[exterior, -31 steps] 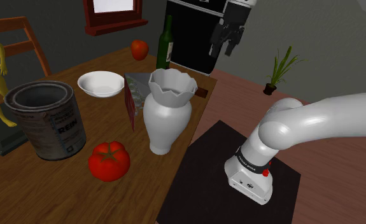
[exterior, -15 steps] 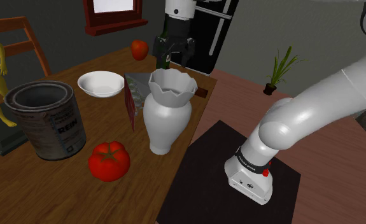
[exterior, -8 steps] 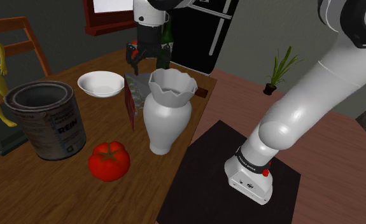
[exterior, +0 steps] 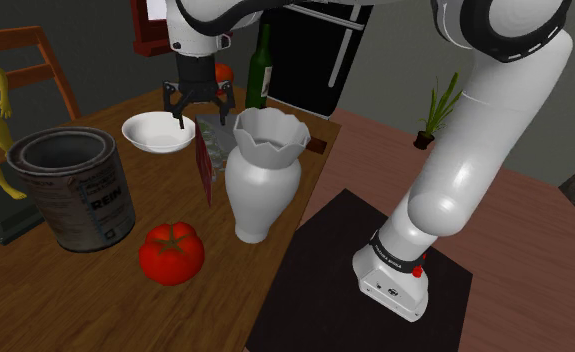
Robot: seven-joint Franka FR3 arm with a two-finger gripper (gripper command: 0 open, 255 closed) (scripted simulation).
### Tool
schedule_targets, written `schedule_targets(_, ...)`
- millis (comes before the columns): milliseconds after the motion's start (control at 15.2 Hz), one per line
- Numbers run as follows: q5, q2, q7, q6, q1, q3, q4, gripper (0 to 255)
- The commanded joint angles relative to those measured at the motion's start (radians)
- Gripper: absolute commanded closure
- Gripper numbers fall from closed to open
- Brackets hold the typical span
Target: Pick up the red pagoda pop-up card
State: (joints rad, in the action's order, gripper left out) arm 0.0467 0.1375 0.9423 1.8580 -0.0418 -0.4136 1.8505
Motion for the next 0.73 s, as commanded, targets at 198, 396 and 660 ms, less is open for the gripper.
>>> schedule_targets(198,0.011,0.025,0.009,0.063,-0.002,0.002,0.041,0)
schedule_targets(396,0.013,0.027,0.010,0.070,-0.002,0.002,0.045,255)
schedule_targets(660,0.013,0.027,0.010,0.069,-0.002,0.002,0.044,255)
